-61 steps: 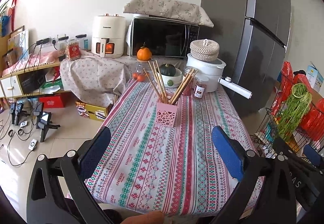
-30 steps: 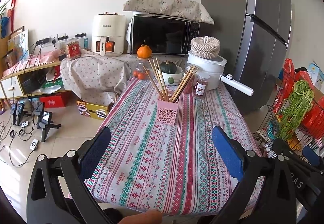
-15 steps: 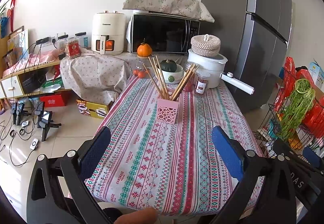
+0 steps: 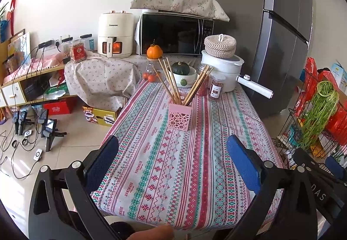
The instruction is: Organize utensils
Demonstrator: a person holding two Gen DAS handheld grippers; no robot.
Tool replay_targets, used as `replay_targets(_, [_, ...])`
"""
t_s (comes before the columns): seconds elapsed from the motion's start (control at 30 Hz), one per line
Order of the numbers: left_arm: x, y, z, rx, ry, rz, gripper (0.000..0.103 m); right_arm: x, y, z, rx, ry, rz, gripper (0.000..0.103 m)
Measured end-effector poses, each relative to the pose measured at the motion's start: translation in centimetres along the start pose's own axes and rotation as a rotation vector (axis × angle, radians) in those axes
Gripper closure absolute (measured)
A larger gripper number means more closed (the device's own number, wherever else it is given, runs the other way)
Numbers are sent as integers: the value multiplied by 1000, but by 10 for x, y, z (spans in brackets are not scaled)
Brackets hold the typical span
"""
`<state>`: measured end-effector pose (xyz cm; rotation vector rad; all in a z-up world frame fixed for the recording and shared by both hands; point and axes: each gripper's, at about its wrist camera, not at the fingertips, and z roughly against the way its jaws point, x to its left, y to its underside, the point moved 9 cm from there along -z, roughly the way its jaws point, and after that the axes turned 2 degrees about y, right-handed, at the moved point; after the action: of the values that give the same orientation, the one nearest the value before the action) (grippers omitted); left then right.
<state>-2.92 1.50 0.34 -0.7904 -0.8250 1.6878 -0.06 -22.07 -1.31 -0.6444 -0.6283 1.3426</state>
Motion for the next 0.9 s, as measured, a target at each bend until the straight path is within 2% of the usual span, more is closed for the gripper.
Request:
replay_targets(0.63, [-2, 2, -3, 19, 24, -14, 8, 0, 3, -5, 25, 0, -7, 7])
replay_targets(0.9, [-8, 2, -3, 2, 41, -42, 15, 0, 5, -7, 34, -5, -9, 7])
